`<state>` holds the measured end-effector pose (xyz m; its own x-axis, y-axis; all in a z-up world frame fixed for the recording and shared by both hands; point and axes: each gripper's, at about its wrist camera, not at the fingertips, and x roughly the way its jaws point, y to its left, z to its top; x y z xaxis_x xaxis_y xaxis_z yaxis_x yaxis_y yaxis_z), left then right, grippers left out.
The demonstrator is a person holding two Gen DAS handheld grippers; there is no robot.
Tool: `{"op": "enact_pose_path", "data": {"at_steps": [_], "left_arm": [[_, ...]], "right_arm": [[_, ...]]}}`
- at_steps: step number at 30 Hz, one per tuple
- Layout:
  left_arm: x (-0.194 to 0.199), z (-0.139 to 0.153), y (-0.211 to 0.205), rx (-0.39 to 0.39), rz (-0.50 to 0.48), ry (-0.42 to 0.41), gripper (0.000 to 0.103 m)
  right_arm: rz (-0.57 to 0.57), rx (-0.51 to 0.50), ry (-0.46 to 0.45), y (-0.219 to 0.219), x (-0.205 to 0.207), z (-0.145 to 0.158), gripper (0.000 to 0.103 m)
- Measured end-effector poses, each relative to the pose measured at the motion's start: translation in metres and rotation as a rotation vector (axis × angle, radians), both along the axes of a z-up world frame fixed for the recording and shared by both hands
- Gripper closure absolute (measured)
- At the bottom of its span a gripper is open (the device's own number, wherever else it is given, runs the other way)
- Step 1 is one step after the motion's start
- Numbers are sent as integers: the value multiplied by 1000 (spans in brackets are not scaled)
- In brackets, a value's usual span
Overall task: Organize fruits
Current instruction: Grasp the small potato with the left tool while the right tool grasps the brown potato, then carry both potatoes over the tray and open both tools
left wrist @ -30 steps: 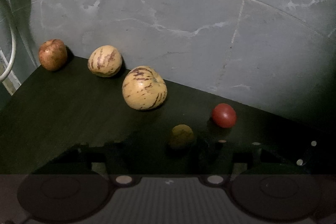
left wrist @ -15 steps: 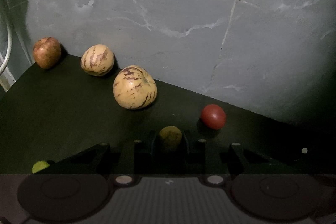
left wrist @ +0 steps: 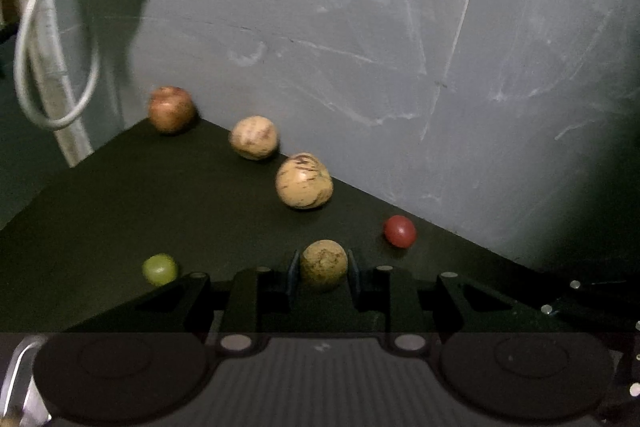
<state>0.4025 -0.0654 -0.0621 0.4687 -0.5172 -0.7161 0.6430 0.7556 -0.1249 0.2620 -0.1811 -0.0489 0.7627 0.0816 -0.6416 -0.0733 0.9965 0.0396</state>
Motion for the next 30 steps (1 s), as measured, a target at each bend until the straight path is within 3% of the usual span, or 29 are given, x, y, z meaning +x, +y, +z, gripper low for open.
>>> {"op": "enact_pose_path", "data": {"at_steps": [15, 24, 30], "left_arm": [[-76, 29, 135, -16, 305, 22, 75], [-120, 4, 202, -35, 513, 168, 75], [-132, -16, 214, -41, 523, 240, 75]], "right_arm": [[118, 14, -18, 90, -29, 12, 73], [183, -8, 41, 130, -48, -5, 73], [192, -43, 109, 144, -54, -26, 73]]}}
